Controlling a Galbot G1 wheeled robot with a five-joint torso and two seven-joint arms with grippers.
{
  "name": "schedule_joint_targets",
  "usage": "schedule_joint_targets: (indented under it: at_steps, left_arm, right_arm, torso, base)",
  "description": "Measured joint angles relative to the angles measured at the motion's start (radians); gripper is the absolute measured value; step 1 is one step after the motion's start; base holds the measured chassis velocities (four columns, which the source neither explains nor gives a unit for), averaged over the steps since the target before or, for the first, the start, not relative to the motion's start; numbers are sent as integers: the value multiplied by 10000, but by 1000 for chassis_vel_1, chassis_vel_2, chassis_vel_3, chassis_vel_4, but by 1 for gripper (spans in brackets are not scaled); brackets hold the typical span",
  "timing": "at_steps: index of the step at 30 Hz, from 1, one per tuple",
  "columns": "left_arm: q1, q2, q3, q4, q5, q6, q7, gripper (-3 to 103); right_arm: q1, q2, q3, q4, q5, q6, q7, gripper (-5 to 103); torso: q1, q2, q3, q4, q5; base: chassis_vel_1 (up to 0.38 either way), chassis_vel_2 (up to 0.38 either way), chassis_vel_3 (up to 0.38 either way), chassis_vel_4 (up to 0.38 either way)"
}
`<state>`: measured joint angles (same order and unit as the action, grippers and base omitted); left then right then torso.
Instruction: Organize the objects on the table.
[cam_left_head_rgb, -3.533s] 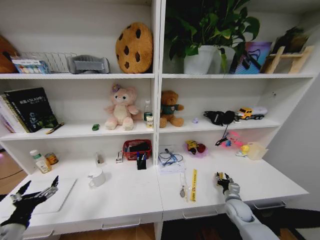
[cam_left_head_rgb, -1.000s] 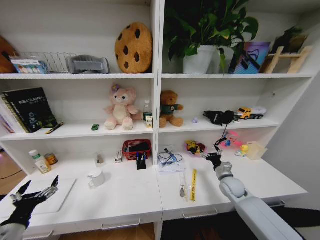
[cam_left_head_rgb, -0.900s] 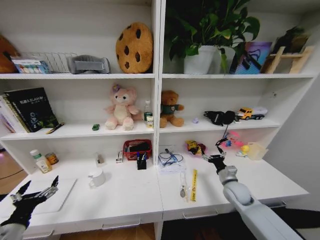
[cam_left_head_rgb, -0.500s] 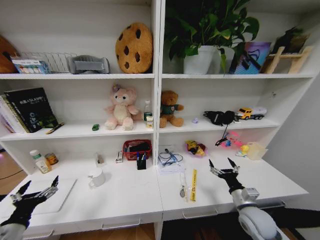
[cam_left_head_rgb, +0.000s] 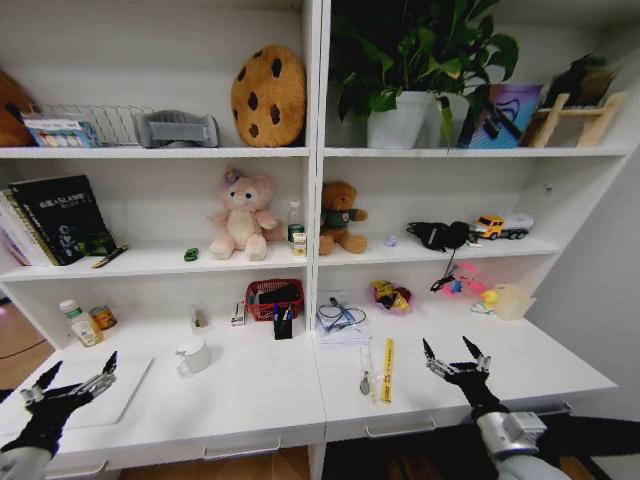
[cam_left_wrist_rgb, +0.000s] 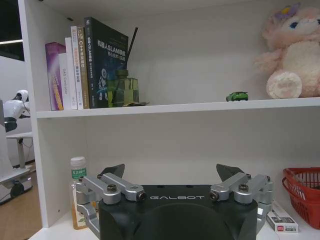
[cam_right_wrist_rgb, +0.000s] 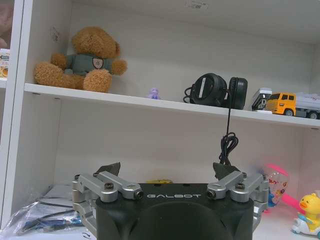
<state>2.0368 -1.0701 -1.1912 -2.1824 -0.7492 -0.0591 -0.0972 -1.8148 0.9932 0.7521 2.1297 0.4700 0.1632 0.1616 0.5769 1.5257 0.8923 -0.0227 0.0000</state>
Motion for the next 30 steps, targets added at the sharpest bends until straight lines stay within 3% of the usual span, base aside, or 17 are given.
schedule_joint_targets:
  at_steps: [18,30]
  left_arm:
    - [0,0,0,0,0,0,0,100]
    - [0,0,0,0,0,-1,0,100]
  right_arm:
    - [52,-14,-33,-40,13,-20,0,100]
    - [61,-16,-46,-49,13,-26,7,100]
  torso:
    - [0,0,1,0,1]
    - [-2,0,0,-1,0]
  base:
    - [3,3,-1,-2]
    - [153,155,-160,-156]
